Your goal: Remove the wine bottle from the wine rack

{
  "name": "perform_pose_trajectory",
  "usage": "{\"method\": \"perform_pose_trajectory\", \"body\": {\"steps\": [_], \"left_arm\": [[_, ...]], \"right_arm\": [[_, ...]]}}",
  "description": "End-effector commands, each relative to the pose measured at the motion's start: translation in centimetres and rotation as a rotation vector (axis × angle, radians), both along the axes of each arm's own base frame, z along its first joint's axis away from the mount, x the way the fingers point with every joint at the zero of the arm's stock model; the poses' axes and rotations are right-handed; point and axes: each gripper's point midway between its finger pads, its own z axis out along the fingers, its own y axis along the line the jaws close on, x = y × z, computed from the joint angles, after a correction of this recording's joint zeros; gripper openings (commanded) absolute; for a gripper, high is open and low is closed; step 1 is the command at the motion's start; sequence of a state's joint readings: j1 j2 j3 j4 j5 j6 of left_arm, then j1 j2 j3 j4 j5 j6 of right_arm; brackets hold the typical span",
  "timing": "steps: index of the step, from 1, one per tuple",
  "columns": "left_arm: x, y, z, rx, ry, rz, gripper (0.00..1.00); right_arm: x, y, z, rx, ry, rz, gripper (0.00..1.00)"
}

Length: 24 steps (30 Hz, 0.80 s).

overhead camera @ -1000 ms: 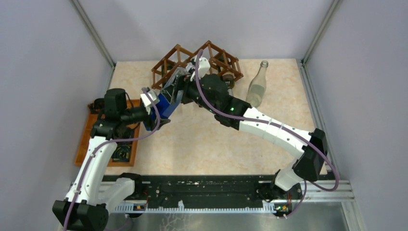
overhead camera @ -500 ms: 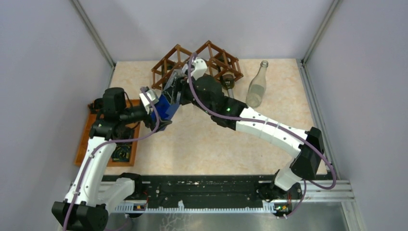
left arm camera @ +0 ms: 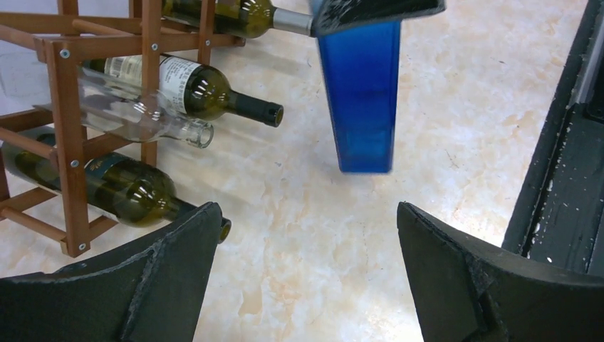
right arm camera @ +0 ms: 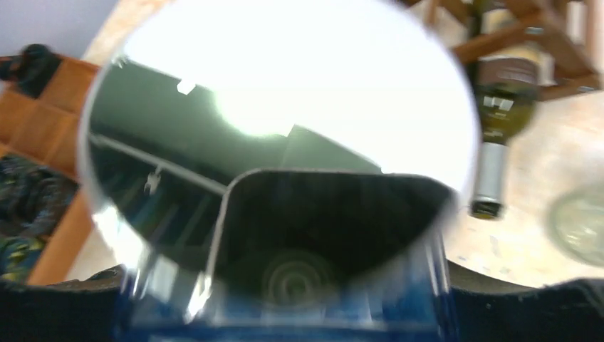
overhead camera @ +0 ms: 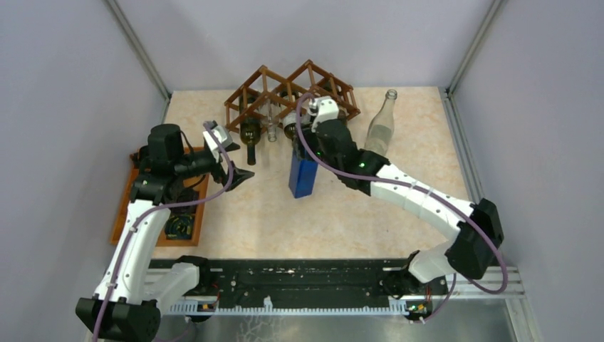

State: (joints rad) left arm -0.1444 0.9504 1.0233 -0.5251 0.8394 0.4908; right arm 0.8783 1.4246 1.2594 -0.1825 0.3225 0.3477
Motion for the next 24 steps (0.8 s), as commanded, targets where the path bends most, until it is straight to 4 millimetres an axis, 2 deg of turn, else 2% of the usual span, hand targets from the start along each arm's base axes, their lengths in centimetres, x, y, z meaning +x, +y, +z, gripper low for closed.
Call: {"method": "perform_pose_trajectory", "body": {"steps": [1,5,10,24], "left_arm": [[1.1,0.1,2.2,-0.017,-0.047,0.037,0.99],[1.4,0.0,2.1,-0.022,-0.045,0.042,0.99],[1.7,0.1,1.9,-0.017,-0.041,0.052,0.99],[1.5,0.2,2.7,-0.015,-0.062,0.052,0.99]], "right_arm": [[0.7,-5.8,10.2,0.185,-0.263,-0.147,0.00],[1.6,-10.6,8.5,0.124,-0.274,-0.263,0.00],[2.6,-15.1,7.6,0.040,-0.308,-0.406,0.00],[5.4,-21.8,6.5,-0.042,-0.332,-0.635,0.00]]}}
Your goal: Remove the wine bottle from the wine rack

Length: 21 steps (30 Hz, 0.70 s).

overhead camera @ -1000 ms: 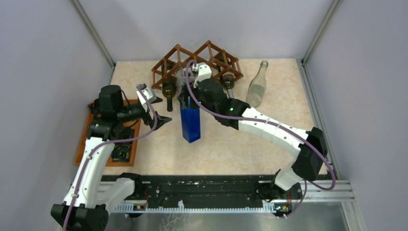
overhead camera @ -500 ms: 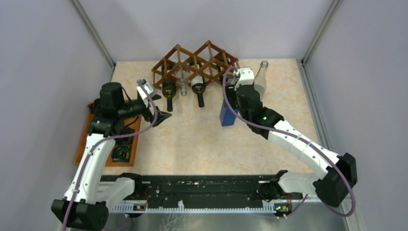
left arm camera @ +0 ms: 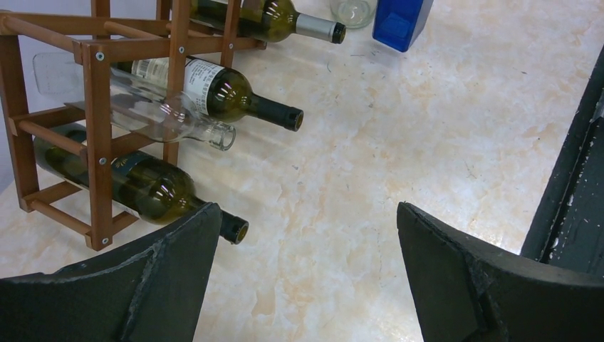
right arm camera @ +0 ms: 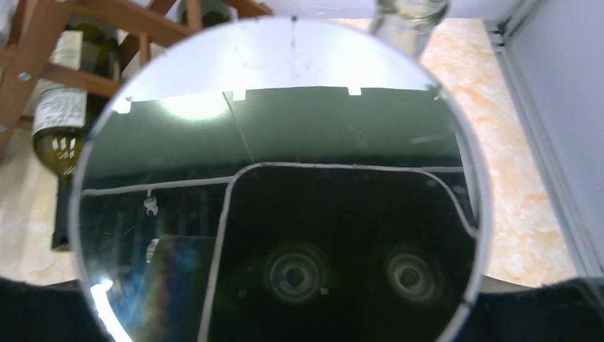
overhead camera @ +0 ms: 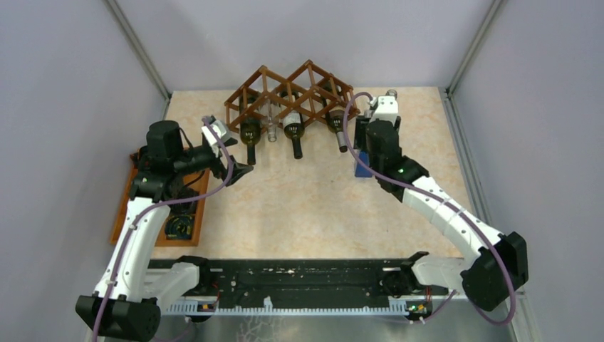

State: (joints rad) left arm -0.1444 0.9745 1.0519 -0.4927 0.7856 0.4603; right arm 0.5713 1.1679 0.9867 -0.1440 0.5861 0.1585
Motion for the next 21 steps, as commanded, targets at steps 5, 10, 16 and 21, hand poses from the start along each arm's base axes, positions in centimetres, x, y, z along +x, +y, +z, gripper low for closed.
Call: {"method": "perform_pose_trajectory", "body": {"steps": [5,10,16,21], "left_arm": [[0.1,-0.3,2.3,-0.019,-0.050,-0.005,0.99],[0.0,-0.2,2.4,-0.012,-0.059,-0.004,0.99],[0.1,-0.1,2.5,-0.008,-0.068,-0.005,0.99],[0.0,-0.2,2.4,-0.010,-0.062,-0.008,0.99]], "right_arm": [[2.6,-2.9,7.1,0.096,-0.273,-0.147,0.00],[3.5,-3.6,5.7,0.070,-0.253,-0.182,0.00],[4.2,-4.4,4.6,0.075,-0.244,-0.206,0.00],[4.6,-4.6,4.0,0.077,-0.241,-0.214,0.00]]}}
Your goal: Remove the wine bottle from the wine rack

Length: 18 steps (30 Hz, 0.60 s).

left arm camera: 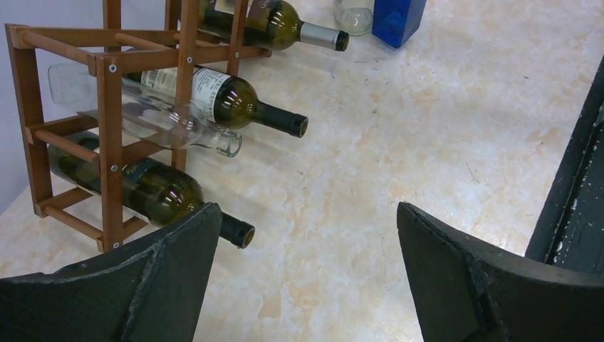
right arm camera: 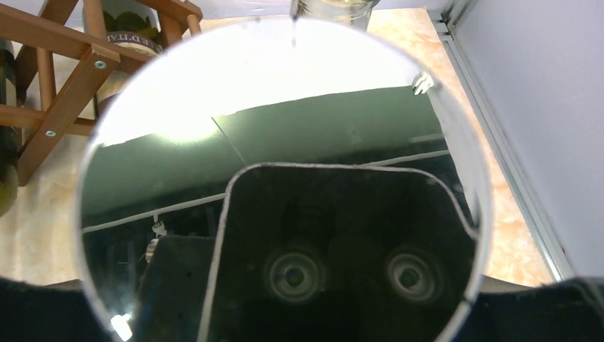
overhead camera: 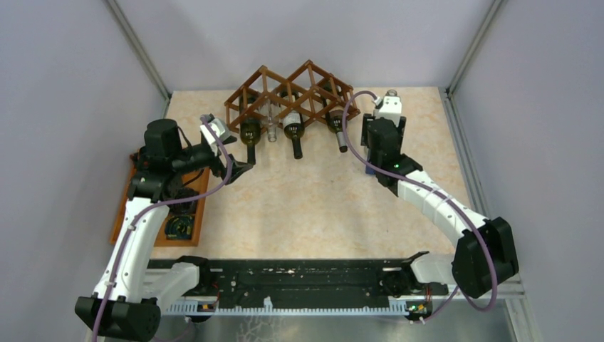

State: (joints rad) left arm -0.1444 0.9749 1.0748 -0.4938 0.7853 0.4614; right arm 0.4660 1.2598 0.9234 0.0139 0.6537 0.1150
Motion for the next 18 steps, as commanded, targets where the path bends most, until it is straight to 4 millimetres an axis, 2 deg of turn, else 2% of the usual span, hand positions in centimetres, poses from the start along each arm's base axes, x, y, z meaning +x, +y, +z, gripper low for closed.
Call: {"method": "perform_pose_trajectory", "body": {"steps": [1,17,18], "left_arm": [[-0.1,-0.2,1.4,-0.007,-0.039,-0.009,0.99],[-0.1,-0.1,0.9,0.000,-0.040,-0.010,0.99],[-0.1,-0.1,0.8,0.001,-0.038,-0.010,0.99]], "right_arm": [[1.8,-0.5,6.7,0.120,-0.244,-0.051,0.00],[2.9,-1.0,5.2,0.195,-0.239,-0.080,0.00],[2.9,-1.0,5.0,0.197,-0.234,-0.079,0.05]]}}
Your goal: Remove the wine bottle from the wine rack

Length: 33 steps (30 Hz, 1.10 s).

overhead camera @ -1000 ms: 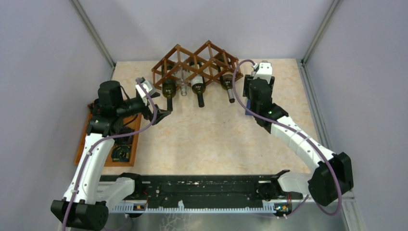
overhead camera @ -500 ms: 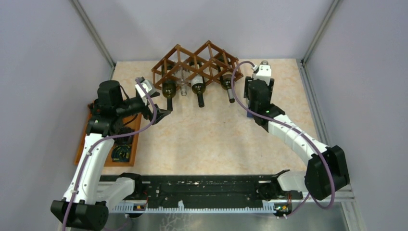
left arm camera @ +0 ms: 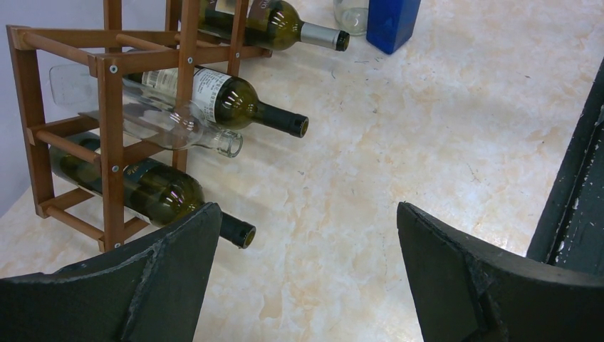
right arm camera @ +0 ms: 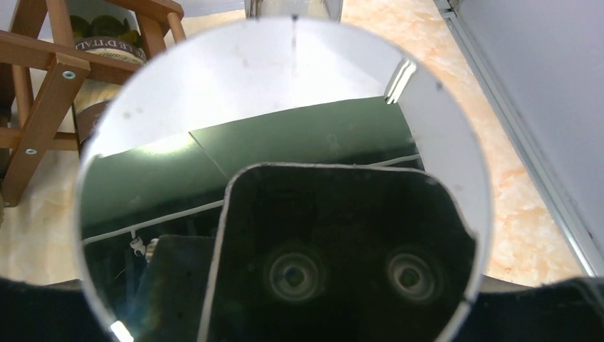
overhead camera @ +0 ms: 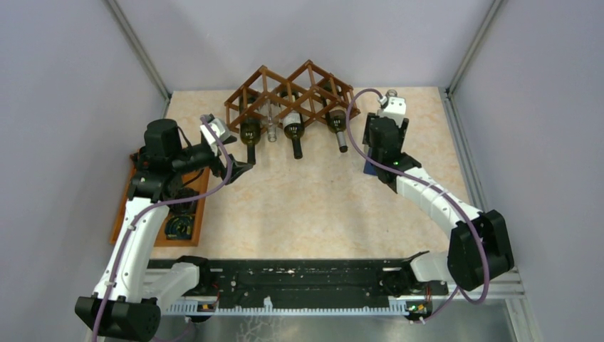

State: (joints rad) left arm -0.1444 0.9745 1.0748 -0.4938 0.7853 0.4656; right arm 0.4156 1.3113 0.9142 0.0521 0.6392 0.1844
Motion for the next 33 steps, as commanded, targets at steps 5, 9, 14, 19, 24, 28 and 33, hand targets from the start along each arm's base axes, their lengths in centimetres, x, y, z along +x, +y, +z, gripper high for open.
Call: {"method": "perform_pose_trajectory", "body": {"steps": [5,9,14,19,24,28,33], "left_arm": [[0.0,-0.1,0.7,0.000,-0.035,-0.009,0.99],[0.0,-0.2,0.7,-0.003,-0.035,-0.012,0.99],[0.0,-0.2,0.7,-0.006,-0.033,-0.011,0.99],[-0.1,-0.2,0.8,-0.006,-0.037,-0.011,0.99],[-0.1,-0.2,1.0,-0.011,-0.036,-0.008,0.99],[0.0,-0.2,1.4,-0.021,-0.035,-0.001,0.99],[0.5,-0.4,2.3,-0.065,-0.008,0.022,0.99]], "right_arm": [[1.3,0.4,6.3,0.143,-0.232,-0.010,0.48],[1.1,0.5,6.4,0.147,-0.219,-0.005,0.68],[0.6,0.4,7.4,0.162,-0.225,0.000,0.83],[0.0,0.0,9.2,0.183,-0.238,-0.017,0.93],[-0.9,-0.1,11.8,0.210,-0.259,-0.009,0.98],[-1.8,0.8,14.7,0.245,-0.286,0.048,0.98],[-2.8,5.4,17.6,0.245,-0.290,0.211,0.97]]}}
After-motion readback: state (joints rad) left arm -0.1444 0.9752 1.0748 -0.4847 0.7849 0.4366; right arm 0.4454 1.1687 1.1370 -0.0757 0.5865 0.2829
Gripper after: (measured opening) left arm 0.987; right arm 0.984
